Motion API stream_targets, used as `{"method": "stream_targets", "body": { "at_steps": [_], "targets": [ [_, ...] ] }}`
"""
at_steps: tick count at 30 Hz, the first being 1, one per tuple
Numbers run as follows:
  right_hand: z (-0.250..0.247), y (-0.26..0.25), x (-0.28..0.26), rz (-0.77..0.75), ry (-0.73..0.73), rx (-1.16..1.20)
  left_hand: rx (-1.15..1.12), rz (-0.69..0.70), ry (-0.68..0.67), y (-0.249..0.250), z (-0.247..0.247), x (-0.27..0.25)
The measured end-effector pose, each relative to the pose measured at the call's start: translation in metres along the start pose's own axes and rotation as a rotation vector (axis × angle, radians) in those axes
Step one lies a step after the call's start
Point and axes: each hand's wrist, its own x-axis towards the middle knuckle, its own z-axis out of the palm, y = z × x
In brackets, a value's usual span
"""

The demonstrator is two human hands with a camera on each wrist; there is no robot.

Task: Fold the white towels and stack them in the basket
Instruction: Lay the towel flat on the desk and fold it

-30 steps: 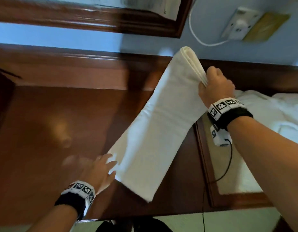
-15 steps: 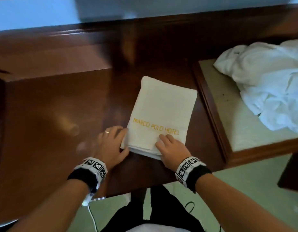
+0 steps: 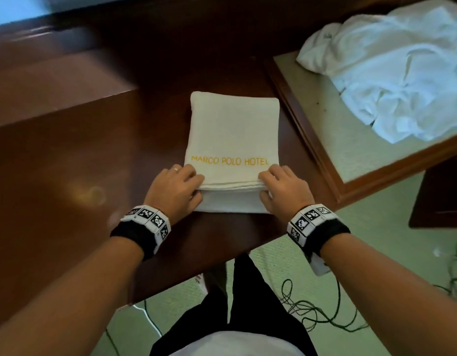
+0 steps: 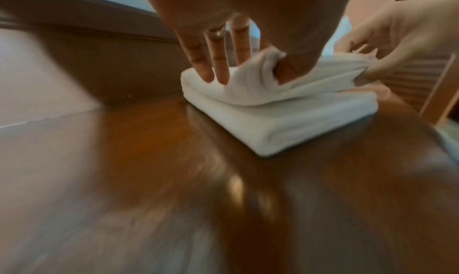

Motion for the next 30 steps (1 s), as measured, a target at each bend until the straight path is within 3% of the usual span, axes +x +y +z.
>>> {"method": "stream_targets", "body": {
  "at_steps": [2,4,6,8,12,15,19,24,28,30],
  "targets": [
    [0.011,0.004,-0.018,-0.031,-0.088,-0.011,0.002,0.02,0.0,0.0,0.01,-0.009],
    [0.024,0.01,-0.038,-0.019,-0.208,-0.021,-0.015,0.025,-0.088,0.001,0.026,-0.022],
    [0.028,0.014,-0.045,0.04,-0.252,0.014,-0.082,-0.044,-0.117,0.002,0.035,-0.029],
    [0.025,0.014,-0.042,0.065,-0.202,0.048,-0.12,-0.077,-0.065,0.007,0.032,-0.027],
    [0.02,0.015,-0.049,0.037,-0.123,0.006,-0.147,-0.019,0.038,0.014,0.035,-0.033],
    [0.026,0.018,-0.062,0.039,-0.212,-0.037,-0.176,-0.077,-0.073,0.009,0.047,-0.04],
    [0.027,0.014,-0.052,0.041,-0.183,-0.04,-0.106,-0.076,-0.175,0.009,0.045,-0.031],
    [0.02,0.007,-0.049,-0.07,-0.197,-0.033,-0.031,-0.068,-0.236,0.003,0.032,-0.02],
    [0.01,0.008,-0.005,-0.019,-0.005,0.037,-0.096,-0.149,-0.016,-0.004,0.017,0.017],
    [0.014,0.002,0.023,0.047,0.003,0.041,-0.07,-0.118,-0.024,0.001,0.019,0.041]
  ]
}}
